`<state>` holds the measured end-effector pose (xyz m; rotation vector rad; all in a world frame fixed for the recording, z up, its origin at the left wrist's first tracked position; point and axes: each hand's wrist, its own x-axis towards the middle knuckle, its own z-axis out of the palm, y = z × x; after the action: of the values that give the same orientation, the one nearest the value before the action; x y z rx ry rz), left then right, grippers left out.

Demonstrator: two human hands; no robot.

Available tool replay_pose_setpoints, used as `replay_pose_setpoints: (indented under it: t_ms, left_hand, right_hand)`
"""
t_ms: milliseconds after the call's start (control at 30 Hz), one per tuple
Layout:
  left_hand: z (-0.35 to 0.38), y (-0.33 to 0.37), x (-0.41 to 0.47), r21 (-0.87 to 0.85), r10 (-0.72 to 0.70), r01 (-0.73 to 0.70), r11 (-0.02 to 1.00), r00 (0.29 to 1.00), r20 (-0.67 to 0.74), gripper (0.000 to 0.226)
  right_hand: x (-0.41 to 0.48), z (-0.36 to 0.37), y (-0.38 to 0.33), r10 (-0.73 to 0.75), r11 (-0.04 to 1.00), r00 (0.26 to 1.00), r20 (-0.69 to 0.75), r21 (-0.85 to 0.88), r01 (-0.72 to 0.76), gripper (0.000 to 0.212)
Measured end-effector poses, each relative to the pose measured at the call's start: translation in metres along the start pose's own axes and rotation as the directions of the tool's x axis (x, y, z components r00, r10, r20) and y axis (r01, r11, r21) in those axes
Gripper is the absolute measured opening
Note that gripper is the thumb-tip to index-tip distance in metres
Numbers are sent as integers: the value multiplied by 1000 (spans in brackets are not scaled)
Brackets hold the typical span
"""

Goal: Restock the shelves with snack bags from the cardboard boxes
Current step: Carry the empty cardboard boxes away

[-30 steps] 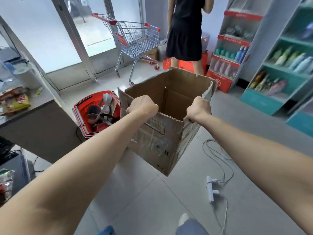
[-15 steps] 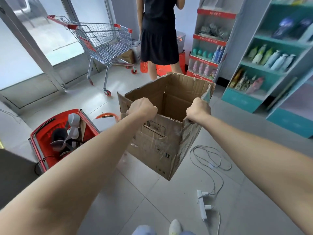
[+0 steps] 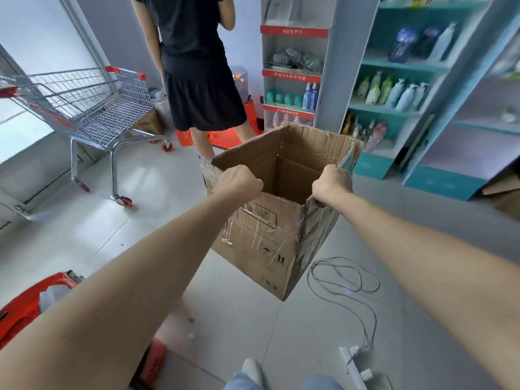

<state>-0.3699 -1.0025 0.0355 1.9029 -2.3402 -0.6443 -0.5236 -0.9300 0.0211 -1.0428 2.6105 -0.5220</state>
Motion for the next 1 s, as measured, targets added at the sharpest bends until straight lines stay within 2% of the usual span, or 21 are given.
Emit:
replay_pose_setpoints:
  t_ms: [133,267,400,800,1000]
  left_hand:
    - [-4,18,57,7,96,-96,995,995,30,29]
    - [-1,44,120,-34,134,-133,991,990,51,33]
    - [12,80,187,-38,167,-165,986,983,77,33]
    - [83,210,396,-67,173,-162,984,963,209,34]
    - [113,264,479,-40,246,-244,969,936,253,28]
  right_hand:
    - [42,7,-11,123,991,992,-33,52,-121,34]
    - [101,11,-15,218,966,976,3,140,-216,31]
    - [167,15,-11,235,971,970,-65,72,-230,29]
    - [401,31,18,377,924,926,-16,82,-374,30]
    - [487,35,37,452,888,892,20,85,-452,32]
